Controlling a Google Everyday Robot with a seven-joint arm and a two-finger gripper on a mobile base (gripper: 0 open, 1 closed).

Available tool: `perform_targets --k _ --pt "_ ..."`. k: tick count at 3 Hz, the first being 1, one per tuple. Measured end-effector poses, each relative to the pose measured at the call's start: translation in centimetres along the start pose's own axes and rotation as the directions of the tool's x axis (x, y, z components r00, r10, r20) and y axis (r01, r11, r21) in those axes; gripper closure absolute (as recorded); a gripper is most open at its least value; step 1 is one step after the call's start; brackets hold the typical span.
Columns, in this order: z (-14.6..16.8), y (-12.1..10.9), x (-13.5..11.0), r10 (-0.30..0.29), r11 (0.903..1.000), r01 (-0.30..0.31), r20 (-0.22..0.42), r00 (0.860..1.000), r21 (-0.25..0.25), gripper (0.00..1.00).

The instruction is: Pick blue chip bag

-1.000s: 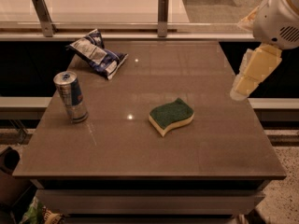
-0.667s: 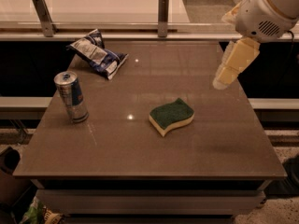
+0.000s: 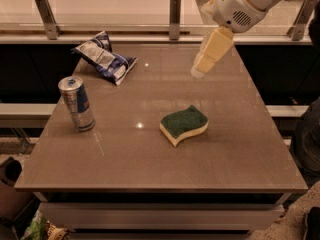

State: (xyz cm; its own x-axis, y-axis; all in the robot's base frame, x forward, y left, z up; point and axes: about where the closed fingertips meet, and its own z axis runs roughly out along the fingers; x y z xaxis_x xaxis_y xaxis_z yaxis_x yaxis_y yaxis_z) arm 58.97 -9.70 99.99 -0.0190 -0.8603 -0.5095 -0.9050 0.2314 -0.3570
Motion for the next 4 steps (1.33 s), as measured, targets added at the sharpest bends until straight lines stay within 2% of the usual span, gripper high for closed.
perform_targets --k 1,2,3,4 --pt "1.9 -1.2 -2.4 0.037 0.9993 -0.037 0.028 0.999 0.008 0.00" --pt "3.7 -2.6 -4.1 0.151 0.9877 -0.152 0.032 0.988 0.034 0.00" --pt "4.9 -3.5 -5.5 0.261 0.9637 -0.262 0.020 0.965 0.051 0.00" --pt "5.1 -3.4 -5.7 0.306 0.9506 -0.307 0.022 0.952 0.047 0.00"
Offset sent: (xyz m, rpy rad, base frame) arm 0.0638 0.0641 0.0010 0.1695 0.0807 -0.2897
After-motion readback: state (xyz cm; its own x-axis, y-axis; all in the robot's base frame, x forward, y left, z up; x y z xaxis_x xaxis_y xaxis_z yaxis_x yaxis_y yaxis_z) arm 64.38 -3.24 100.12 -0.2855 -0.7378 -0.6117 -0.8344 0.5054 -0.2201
